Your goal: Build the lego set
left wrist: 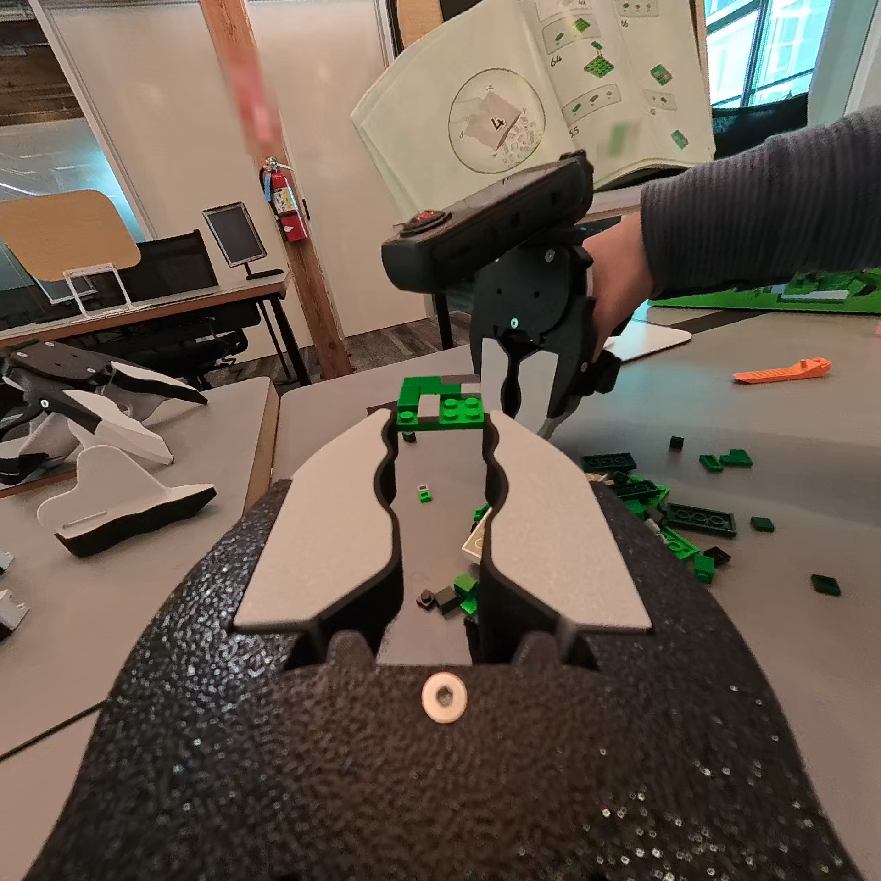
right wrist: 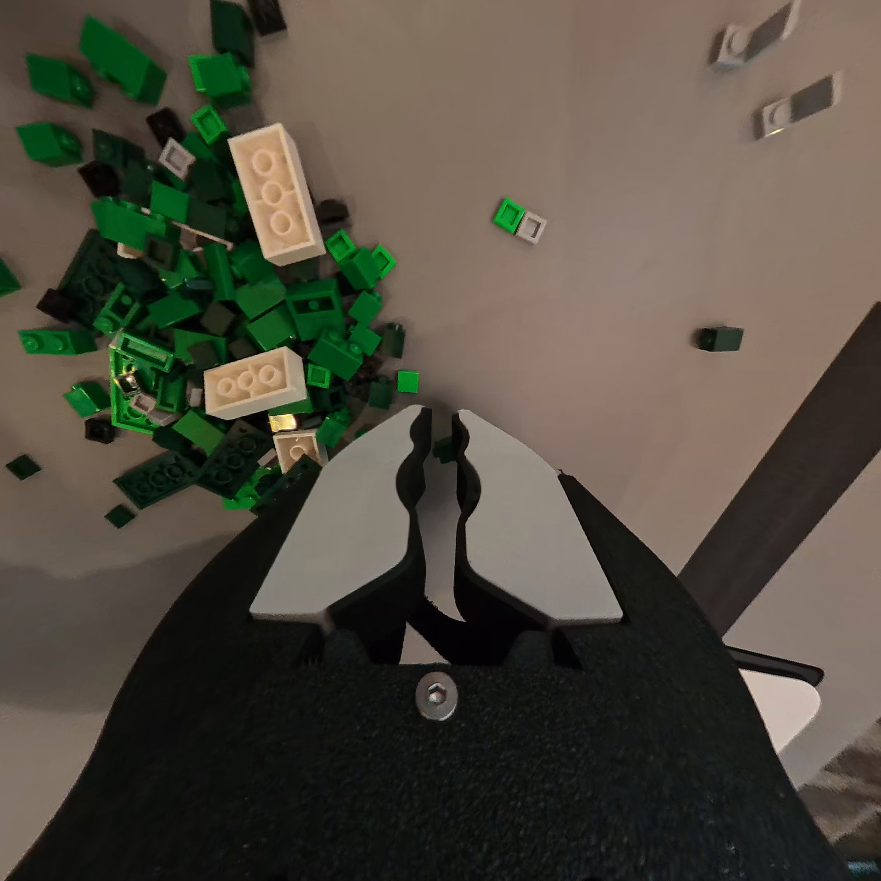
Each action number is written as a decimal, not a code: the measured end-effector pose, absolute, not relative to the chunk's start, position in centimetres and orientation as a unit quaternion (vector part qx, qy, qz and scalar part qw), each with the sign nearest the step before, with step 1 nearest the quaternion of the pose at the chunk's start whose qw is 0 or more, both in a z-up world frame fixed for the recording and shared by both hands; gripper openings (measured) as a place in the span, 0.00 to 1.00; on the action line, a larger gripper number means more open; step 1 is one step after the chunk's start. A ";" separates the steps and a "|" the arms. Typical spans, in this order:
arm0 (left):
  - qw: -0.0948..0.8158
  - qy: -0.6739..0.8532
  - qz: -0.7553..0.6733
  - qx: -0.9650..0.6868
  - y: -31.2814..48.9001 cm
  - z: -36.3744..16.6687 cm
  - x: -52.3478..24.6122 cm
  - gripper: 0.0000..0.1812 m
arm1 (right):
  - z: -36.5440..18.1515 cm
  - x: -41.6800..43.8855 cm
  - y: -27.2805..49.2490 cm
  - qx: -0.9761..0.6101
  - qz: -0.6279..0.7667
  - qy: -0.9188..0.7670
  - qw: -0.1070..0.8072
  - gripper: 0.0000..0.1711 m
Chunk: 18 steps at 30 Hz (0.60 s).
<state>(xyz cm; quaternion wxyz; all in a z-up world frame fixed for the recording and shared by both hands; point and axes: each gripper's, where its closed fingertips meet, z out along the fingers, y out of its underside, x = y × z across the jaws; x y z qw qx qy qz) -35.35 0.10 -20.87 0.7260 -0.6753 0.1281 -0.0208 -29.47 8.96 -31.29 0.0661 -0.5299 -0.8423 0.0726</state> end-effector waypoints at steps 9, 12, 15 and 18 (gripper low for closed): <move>0.724 0.134 -0.027 -0.676 0.2 -21.0 -35.0 0.18 | -31.1 -29.9 7.9 -0.526 0.115 -0.840 0.065 0.12; 0.723 0.136 -0.029 -0.676 0.2 -21.0 -34.9 0.18 | -31.1 -29.9 7.5 -0.535 0.137 -0.832 0.048 0.12; 0.723 0.137 -0.029 -0.676 0.2 -21.0 -34.9 0.18 | -31.5 -29.7 8.0 -0.535 0.120 -0.835 0.047 0.10; 0.723 0.138 -0.032 -0.676 0.2 -21.0 -34.9 0.18 | -31.6 -29.5 8.4 -0.530 0.105 -0.840 0.051 0.09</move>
